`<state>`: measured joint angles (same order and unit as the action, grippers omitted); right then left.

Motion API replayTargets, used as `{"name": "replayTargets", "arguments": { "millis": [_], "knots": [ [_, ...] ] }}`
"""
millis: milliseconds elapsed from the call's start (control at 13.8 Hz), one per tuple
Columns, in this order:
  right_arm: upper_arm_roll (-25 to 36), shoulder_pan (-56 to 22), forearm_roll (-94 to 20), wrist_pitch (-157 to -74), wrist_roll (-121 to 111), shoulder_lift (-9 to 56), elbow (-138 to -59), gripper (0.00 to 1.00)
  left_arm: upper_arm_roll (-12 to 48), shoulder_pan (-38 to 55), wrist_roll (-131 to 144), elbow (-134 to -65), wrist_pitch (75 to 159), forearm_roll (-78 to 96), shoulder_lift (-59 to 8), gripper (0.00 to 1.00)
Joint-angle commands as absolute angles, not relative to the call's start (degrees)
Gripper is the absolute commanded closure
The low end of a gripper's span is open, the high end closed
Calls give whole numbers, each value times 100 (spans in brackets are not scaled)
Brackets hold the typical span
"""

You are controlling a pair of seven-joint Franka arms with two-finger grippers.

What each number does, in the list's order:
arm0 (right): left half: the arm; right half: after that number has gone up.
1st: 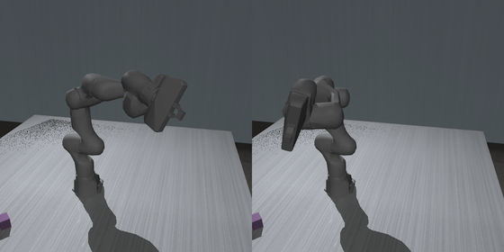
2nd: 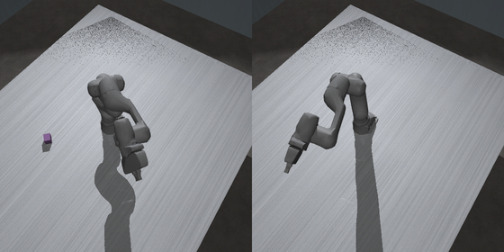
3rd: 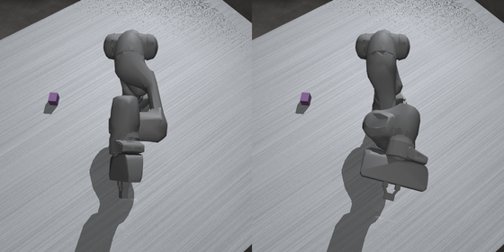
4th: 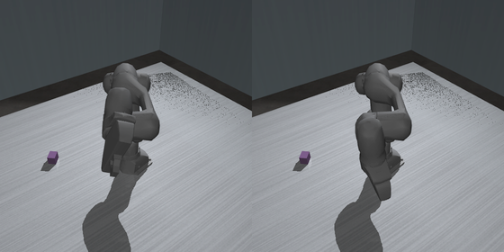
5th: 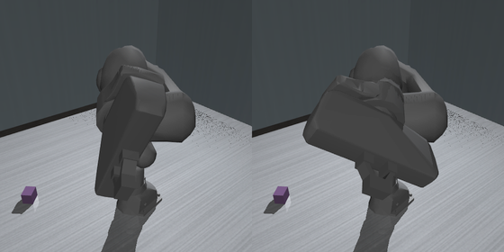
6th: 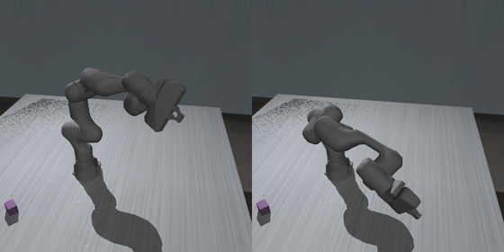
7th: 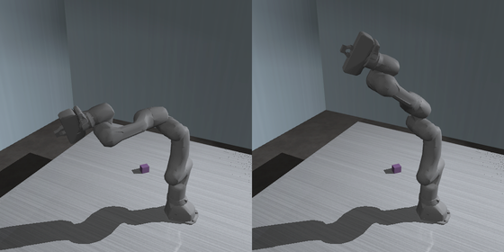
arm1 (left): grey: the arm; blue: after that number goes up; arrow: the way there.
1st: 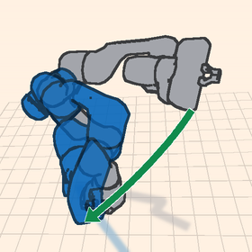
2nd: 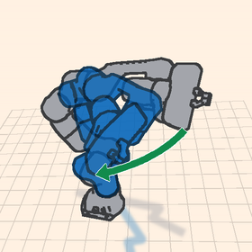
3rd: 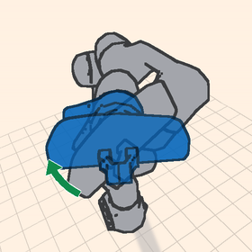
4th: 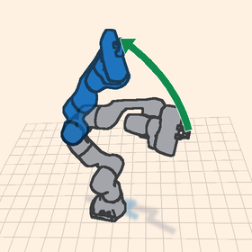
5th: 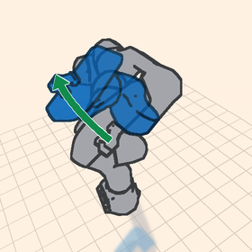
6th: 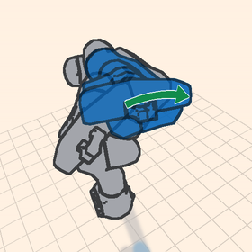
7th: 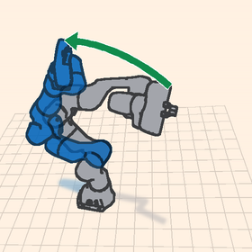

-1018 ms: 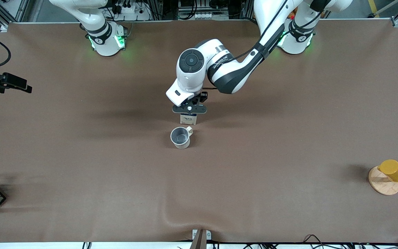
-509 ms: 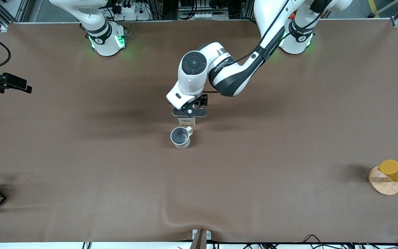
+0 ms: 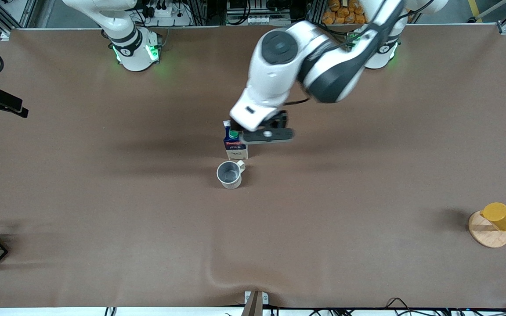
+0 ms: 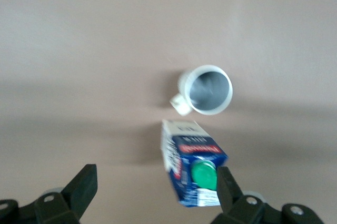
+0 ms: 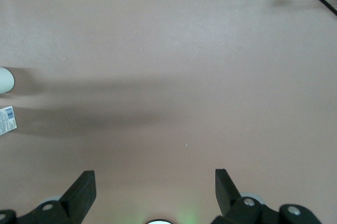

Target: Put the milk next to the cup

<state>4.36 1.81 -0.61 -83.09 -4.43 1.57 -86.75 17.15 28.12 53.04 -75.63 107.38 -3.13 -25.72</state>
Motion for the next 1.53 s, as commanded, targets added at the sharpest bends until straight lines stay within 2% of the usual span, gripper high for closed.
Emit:
{"name": "replayTargets", "arguments": {
  "millis": [0,364,655,800,945,1236,1455],
  "knots": [
    [404,167,70,-8306,-343,106,-8640,0,1732,1989,5265,-7787,10031,-439,-1865,0],
    [404,141,62,-8314,-343,123,-8631,0,1758,478,3494,-7805,9256,-527,-1337,0],
    [404,149,70,-8323,-343,123,-8631,0,1802,-332,1911,-7848,8851,-492,-1046,0],
    [404,149,70,-8323,-343,123,-8631,0,1680,-352,1417,-8032,8798,-483,-827,0],
    [404,149,70,-8323,-343,123,-8631,0,1102,-72,1319,-8427,8833,-387,-538,0],
    [404,149,70,-8332,-343,132,-8631,0,748,17,967,-9270,9148,-186,148,0],
    [404,149,62,-8349,-343,132,-8631,0,704,0,511,-9246,9158,-185,141,0]
  ]
}}
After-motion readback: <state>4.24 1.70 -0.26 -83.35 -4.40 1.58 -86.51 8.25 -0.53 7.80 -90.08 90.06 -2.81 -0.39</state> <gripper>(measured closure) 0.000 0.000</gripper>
